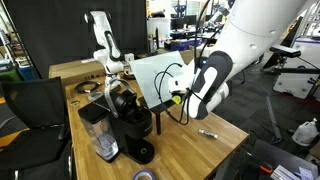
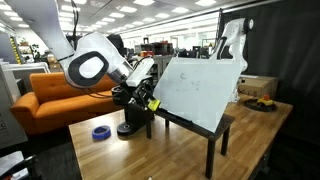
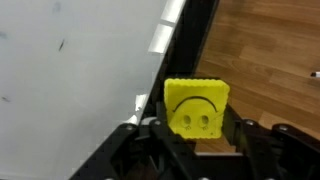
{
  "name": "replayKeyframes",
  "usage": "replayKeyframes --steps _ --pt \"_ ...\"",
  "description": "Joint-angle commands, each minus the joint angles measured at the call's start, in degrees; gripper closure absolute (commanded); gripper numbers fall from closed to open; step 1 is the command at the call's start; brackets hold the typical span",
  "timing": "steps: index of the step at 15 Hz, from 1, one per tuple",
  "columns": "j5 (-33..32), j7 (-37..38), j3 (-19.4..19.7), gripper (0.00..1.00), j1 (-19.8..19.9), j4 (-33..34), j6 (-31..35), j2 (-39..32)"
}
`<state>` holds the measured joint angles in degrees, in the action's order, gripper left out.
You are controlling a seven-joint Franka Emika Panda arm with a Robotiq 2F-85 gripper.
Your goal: Use the yellow eraser to clean the whiteboard
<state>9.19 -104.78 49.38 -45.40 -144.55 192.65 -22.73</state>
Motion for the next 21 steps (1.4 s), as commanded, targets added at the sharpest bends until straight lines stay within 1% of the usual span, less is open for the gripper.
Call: replayKeyframes --steps 1,3,6,8,10,12,16,20,21 --pt "7.4 2.7 7.7 0.71 -11.5 -4.0 -0.6 0.6" --pt "11.7 4.3 10.9 0.71 -17.4 -5.7 -0.6 -0.1" --pt "17.7 6.5 15.3 0.71 -24.8 -7.4 -1.9 -0.5" --pt "21.6 8.4 18.3 0.71 -29.0 -7.7 -4.5 -0.6" --pt "25.1 11.0 21.5 0.71 -32.3 -7.3 -8.4 -0.2" --pt "27.7 13.9 24.8 0.71 -34.8 -6.7 -12.5 -0.1" --pt "30.1 20.0 31.4 0.71 -37.7 -5.0 -20.7 -0.5" --pt "29.8 25.9 36.5 0.71 -38.5 -3.1 -28.5 -1.1" --pt "29.6 27.0 37.0 0.71 -38.1 -2.8 -29.9 -1.0"
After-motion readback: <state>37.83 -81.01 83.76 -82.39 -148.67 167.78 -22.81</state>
